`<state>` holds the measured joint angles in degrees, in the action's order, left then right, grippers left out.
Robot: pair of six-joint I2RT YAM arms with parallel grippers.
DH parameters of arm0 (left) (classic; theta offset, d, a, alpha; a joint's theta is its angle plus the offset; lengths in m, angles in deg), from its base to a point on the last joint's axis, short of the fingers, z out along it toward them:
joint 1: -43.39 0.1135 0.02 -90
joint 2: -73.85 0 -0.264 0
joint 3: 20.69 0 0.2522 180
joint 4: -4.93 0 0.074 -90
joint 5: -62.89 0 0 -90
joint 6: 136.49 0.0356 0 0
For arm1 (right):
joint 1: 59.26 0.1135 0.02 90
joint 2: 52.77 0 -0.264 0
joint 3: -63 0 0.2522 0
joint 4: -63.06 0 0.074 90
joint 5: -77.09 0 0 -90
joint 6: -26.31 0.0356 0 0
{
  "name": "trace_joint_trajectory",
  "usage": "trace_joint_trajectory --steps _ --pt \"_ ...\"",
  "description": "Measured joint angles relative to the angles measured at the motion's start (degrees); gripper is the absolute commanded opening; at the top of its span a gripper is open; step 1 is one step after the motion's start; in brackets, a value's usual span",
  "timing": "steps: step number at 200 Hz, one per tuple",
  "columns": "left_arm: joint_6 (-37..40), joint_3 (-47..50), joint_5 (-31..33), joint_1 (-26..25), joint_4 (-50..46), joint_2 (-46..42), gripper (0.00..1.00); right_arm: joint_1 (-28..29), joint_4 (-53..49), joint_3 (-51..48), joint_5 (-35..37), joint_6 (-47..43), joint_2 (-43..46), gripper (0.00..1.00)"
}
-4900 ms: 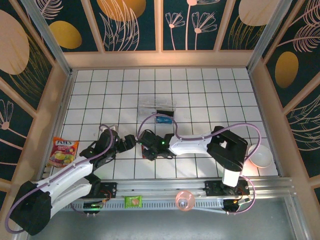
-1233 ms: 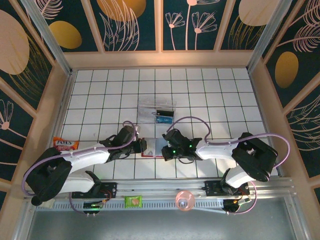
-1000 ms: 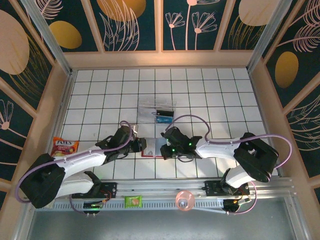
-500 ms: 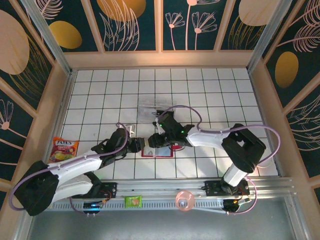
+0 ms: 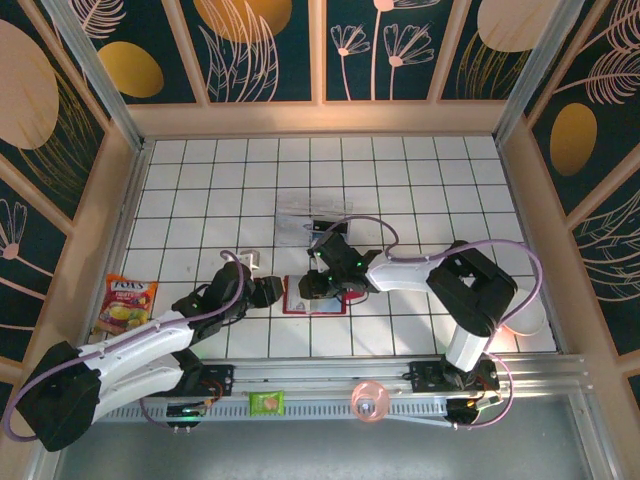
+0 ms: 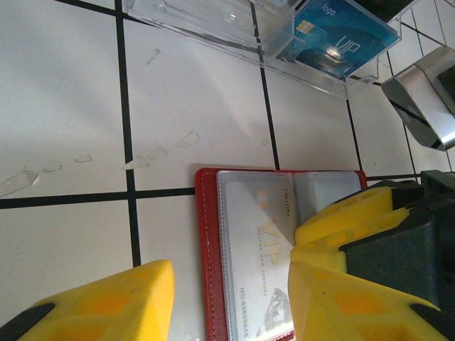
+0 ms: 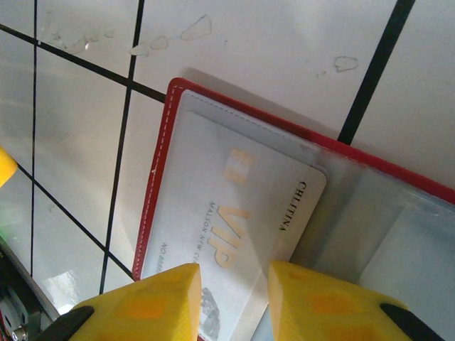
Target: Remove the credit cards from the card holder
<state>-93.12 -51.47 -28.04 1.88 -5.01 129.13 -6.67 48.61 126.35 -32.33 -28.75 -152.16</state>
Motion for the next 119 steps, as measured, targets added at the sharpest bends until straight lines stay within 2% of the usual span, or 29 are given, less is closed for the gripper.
trace_joint_trajectory --steps 35,91,119 --pt "0.0 0.0 0.0 0.0 -0.13 -0.04 0.44 0.28 -1.4 0.83 1.16 0.07 -0.22 0.29" --pt "-0.04 0.11 0.02 0.0 -0.81 -0.74 0.39 2.86 -5.97 2.95 9.09 0.2 -0.2 0.29" --pt "0.02 0.11 -0.02 0.0 -1.05 -0.83 0.34 4.02 -7.1 3.69 11.98 0.11 -0.15 0.3"
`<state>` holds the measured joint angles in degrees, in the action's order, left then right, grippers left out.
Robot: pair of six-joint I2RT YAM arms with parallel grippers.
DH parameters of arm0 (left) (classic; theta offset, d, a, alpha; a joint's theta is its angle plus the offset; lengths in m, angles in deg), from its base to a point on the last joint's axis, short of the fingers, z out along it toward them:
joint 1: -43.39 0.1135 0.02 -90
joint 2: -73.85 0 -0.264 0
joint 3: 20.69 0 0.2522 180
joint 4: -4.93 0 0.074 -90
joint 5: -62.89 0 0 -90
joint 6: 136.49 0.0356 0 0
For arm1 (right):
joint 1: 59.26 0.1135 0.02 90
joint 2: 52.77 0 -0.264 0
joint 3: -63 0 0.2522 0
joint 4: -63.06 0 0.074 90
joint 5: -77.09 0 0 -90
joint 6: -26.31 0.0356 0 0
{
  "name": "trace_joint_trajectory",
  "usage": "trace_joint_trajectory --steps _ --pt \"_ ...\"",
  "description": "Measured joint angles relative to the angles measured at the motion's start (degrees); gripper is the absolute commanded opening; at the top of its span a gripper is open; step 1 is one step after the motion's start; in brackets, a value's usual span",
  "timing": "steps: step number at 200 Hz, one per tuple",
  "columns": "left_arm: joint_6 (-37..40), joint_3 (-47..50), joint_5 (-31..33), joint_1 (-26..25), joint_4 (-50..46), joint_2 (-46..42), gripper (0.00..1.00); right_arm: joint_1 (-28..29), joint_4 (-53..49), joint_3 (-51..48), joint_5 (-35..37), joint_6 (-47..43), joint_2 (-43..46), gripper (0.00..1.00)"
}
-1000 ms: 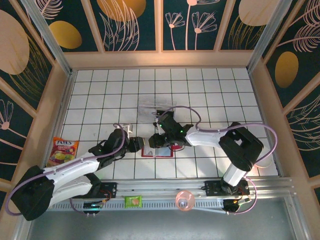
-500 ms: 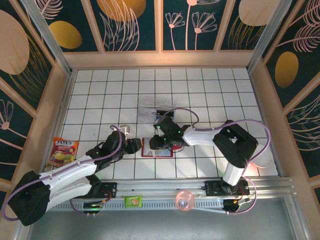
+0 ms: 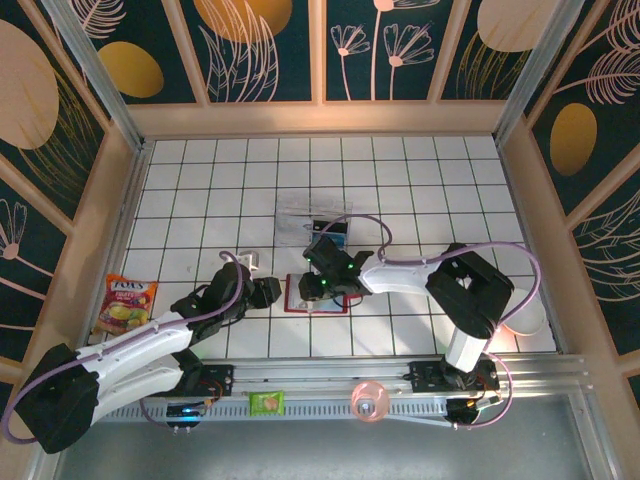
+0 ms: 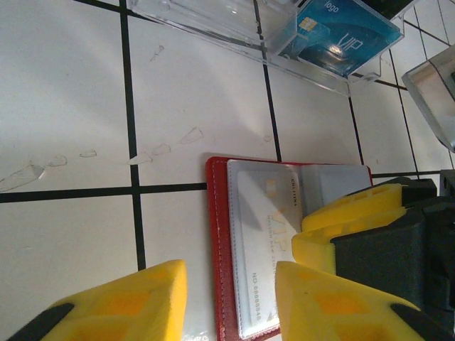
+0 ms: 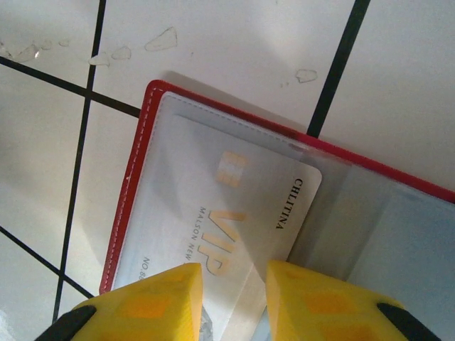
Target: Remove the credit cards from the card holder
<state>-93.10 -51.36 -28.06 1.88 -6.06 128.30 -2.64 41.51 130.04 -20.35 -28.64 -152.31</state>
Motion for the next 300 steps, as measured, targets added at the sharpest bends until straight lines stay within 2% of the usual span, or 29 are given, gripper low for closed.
trace_joint_trajectory --steps 19,42,88,122,255,300 --pt "0.07 0.0 -0.22 0.0 0.04 0.09 0.3 0.28 -0.26 0.02 1.11 -0.17 0.52 0.3" --pt "0.52 -0.2 -1.25 0.0 0.9 1.97 0.29 0.02 -0.33 0.02 1.57 -0.22 2.36 0.24" --pt "1.86 -2.45 -5.05 -0.02 4.96 10.78 0.19 -2.56 0.07 -0.85 -0.48 -0.02 4.7 0.21" --pt "3.13 -6.45 -6.69 -0.11 7.8 19.58 0.16 -2.97 0.35 -1.7 -3.48 0.11 4.68 0.21" --pt "4.37 -7.82 -7.85 -0.17 8.59 25.59 0.0 -4.55 1.79 -3.45 -8.02 1.42 3.17 0.21" --pt "4.35 -7.43 -8.55 -0.17 8.63 25.4 0.0 -5.66 2.64 -5.14 -9.14 2.01 2.78 0.22"
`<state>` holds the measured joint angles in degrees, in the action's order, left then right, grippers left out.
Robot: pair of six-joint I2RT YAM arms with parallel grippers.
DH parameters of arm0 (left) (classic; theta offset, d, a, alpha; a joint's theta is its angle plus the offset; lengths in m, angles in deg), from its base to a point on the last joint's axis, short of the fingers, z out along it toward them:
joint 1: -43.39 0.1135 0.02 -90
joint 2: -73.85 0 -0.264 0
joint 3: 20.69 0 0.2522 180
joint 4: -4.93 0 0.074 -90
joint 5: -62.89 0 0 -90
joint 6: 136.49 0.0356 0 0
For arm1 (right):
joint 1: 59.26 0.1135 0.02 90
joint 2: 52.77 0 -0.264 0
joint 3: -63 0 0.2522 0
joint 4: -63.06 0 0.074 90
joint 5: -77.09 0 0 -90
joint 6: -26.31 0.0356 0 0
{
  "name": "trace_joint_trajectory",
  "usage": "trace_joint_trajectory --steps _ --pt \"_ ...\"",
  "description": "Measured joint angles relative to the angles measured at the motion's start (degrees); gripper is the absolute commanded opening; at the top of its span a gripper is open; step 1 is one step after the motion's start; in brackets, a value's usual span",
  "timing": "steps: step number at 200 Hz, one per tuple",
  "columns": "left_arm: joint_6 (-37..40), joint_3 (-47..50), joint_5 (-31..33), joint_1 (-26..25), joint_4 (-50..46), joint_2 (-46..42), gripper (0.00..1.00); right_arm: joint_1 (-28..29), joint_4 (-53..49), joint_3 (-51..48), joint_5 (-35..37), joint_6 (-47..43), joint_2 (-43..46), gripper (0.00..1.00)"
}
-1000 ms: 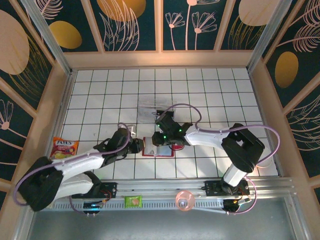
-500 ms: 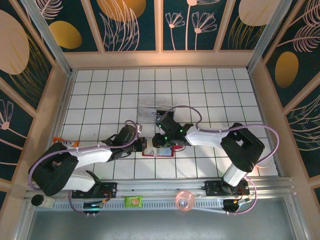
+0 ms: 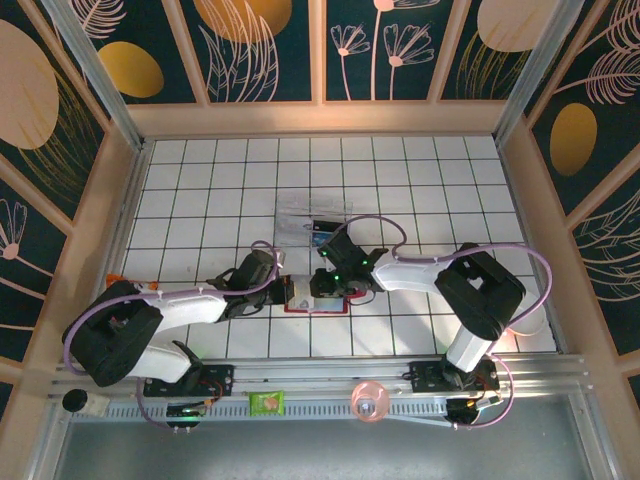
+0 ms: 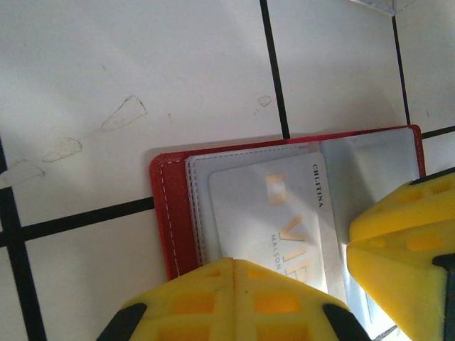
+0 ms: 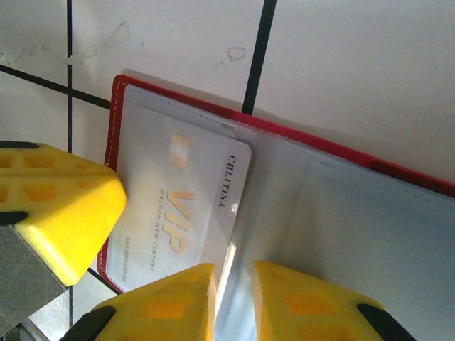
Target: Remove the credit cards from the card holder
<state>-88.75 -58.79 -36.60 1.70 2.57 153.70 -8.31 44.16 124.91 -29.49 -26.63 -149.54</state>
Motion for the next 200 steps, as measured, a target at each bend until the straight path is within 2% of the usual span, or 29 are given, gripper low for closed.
trace_joint_trajectory --steps 76,90,121,160,200 --pt "-0.42 0.79 -1.09 0.0 0.85 -0.28 0.0 -2.14 3.87 -0.52 -6.05 1.07 -2.08 0.2" --pt "-0.42 0.76 -1.2 0.02 0.96 -0.17 0.0 -2.29 4.35 -0.7 -6.71 1.22 -2.16 0.16" --pt "-0.39 0.76 -1.22 0.02 1.03 -0.13 0.0 -2.89 5.55 -1.38 -7.56 2.12 -2.29 0.0" --pt "-0.39 0.76 -1.16 0.0 0.9 -0.22 0.0 -3.41 7.8 -3.26 -7.91 2.58 -1.29 0.0" --pt "-0.37 0.74 -0.83 -0.22 0.57 -0.31 0.0 -3.41 5.79 -5.03 -5.29 2.78 2.43 0.0"
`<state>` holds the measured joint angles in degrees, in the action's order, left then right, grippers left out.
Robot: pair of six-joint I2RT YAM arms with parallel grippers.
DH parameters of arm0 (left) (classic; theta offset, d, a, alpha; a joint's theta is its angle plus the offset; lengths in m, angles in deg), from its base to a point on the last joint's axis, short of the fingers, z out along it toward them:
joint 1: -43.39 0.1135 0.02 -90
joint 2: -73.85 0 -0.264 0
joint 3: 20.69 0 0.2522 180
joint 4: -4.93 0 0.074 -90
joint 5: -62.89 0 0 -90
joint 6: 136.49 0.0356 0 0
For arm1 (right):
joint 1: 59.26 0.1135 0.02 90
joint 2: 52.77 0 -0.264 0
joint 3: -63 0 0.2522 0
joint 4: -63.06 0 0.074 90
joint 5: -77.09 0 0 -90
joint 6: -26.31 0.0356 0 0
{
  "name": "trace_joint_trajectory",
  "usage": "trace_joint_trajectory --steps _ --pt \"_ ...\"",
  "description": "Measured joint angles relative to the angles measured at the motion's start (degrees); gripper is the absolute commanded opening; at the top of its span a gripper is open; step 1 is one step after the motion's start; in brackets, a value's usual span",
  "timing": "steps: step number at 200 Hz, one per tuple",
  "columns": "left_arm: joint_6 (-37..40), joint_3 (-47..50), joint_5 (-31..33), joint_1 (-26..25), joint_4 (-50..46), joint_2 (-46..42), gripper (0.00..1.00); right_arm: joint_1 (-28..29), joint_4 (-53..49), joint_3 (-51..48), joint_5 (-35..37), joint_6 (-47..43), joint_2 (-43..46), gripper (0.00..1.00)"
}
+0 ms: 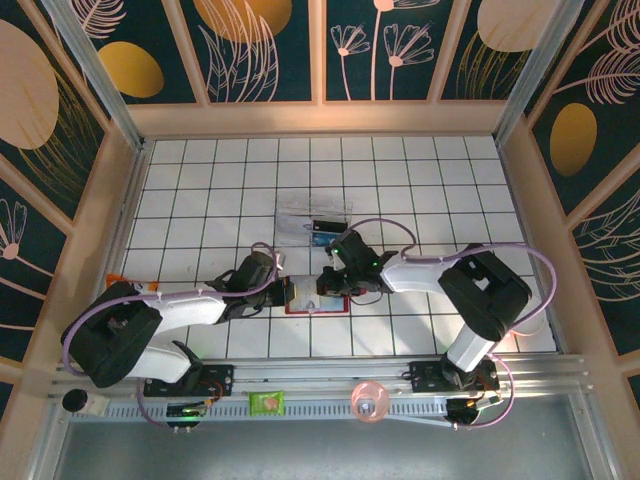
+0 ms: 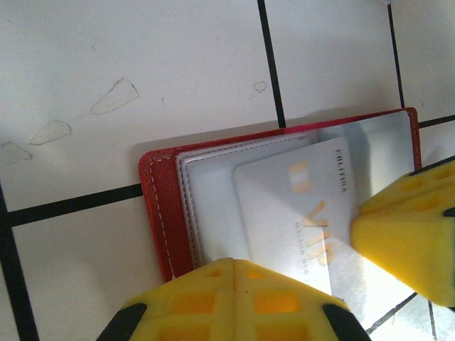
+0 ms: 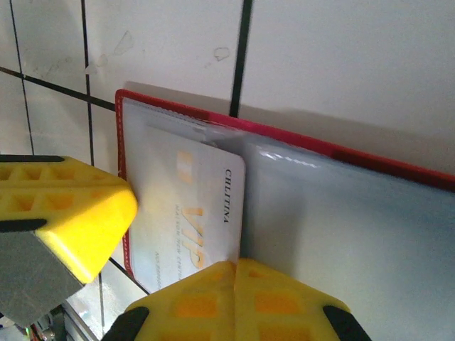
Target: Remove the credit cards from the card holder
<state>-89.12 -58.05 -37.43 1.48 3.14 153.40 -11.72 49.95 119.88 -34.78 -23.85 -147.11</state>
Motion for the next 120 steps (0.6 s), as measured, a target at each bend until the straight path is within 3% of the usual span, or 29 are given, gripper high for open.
trace_joint_trajectory --steps 59,120 --pt "0.26 -0.11 0.28 0.0 -0.37 -0.15 0.0 -0.09 -8.28 -0.35 6.23 -0.11 7.13 0.0" --pt "0.74 -0.55 0.46 0.0 -0.94 -0.04 0.0 2.45 -16.15 4.52 11.67 -2.1 7.41 0.0"
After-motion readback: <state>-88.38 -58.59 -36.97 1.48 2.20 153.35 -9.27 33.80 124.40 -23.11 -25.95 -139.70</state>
